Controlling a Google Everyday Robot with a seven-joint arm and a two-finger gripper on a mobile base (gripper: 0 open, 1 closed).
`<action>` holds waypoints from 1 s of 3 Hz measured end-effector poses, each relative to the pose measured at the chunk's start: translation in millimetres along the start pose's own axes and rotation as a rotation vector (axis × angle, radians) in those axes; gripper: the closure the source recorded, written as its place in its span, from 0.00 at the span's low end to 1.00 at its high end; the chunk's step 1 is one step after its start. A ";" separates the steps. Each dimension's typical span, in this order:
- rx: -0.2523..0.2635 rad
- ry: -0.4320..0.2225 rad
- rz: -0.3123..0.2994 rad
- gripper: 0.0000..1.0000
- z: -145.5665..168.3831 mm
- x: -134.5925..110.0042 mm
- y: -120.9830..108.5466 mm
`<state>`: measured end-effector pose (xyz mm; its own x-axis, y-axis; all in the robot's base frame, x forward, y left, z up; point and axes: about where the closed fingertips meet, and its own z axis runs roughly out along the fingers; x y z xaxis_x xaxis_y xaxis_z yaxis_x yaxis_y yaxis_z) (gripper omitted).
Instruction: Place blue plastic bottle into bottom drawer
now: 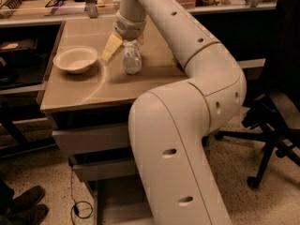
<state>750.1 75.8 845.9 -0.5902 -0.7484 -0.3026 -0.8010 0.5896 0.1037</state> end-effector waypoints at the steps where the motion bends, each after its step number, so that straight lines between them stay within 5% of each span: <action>1: 0.007 0.011 0.008 0.00 10.5 0.7 -8.8; 3: 0.016 -0.019 0.007 0.37 19.3 -9.8 -12.7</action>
Offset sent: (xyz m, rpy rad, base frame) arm 0.0065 -0.0021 -0.0094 -0.0099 0.0034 -0.0071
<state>768.1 81.5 829.3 -0.5939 -0.7384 -0.3195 -0.7948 0.6000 0.0909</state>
